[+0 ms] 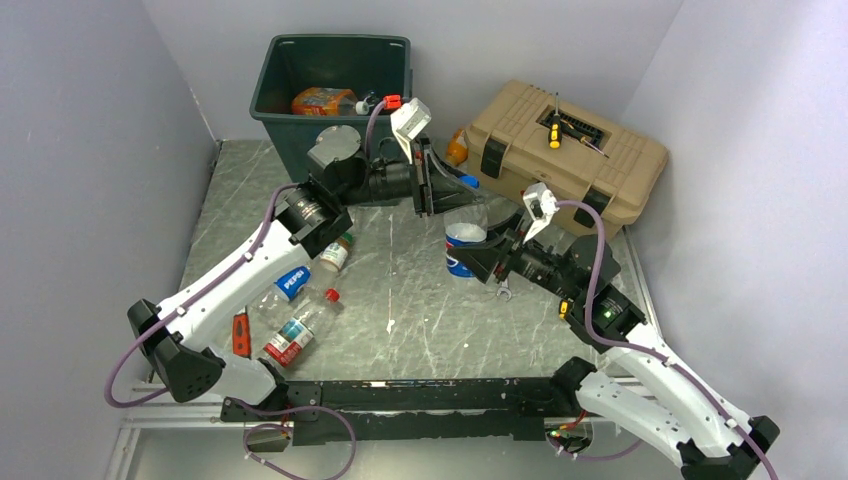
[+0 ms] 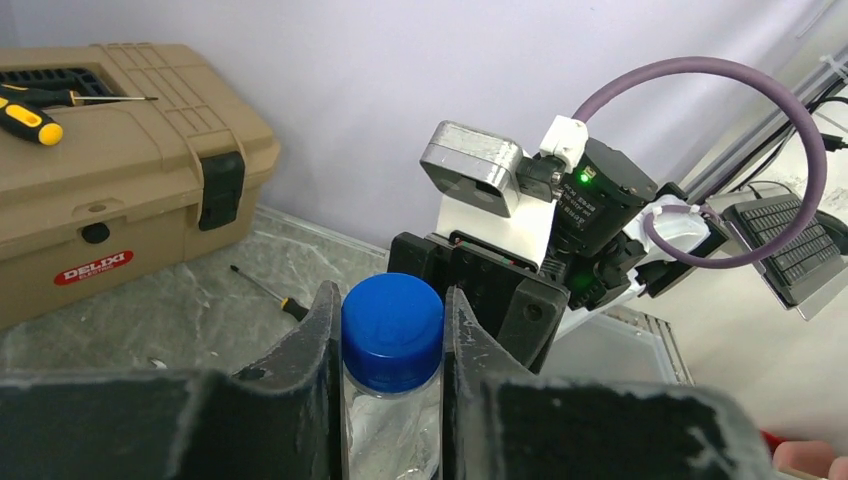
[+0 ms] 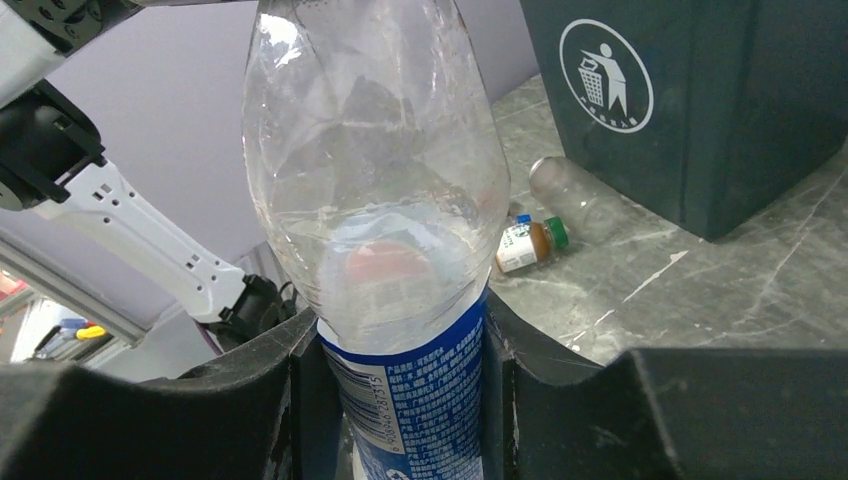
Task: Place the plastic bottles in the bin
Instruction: Place the plastic bottle in the trash bin.
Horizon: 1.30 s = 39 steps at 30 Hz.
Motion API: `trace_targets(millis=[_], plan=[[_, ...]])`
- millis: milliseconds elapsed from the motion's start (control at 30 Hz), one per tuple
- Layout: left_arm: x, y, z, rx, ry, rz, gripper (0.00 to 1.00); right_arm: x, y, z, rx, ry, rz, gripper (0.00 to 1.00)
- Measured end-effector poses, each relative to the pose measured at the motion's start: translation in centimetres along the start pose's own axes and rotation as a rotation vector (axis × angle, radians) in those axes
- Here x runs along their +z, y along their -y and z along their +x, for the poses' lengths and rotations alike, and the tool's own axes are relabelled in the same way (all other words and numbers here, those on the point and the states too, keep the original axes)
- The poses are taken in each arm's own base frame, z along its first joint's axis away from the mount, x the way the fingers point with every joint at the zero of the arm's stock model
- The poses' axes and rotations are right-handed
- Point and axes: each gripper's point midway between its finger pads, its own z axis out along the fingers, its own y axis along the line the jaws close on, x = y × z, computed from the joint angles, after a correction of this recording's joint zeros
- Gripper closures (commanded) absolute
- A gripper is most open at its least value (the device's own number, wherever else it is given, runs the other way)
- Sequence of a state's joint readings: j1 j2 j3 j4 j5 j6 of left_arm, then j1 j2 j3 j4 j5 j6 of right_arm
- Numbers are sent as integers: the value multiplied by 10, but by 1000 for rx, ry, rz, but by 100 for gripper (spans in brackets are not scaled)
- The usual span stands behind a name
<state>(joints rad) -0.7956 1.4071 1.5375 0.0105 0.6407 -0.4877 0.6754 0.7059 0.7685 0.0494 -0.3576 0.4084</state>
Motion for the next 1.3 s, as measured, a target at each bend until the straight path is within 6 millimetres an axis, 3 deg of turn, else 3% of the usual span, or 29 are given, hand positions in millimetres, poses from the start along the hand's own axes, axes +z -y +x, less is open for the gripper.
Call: trace_targets(millis=[133, 167, 333, 500, 700, 800, 900, 1133, 1300], plan=[[0, 0, 0, 6, 2, 2, 100, 0, -1, 0, -5, 0, -3, 7], [0, -1, 0, 8, 4, -2, 100, 0, -1, 0, -2, -2, -4, 1], [-6, -9, 1, 39, 12, -67, 100, -6, -3, 0, 11, -21, 12, 0], [-24, -19, -13, 116, 41, -193, 100, -24, -13, -21, -4, 5, 32, 0], [-59, -42, -67, 248, 130, -388, 100, -55, -24, -35, -35, 57, 49, 0], [-82, -56, -101, 318, 195, -494, 100, -66, -21, -31, -37, 73, 76, 0], [-103, -62, -132, 385, 264, -584, 100, -71, -5, -9, -16, 61, 130, 0], [-141, -50, -206, 633, 456, -718, 100, -78, 46, 88, 92, -49, 265, 0], [-166, -52, -251, 790, 604, -777, 100, -78, 57, 115, 127, -75, 280, 0]])
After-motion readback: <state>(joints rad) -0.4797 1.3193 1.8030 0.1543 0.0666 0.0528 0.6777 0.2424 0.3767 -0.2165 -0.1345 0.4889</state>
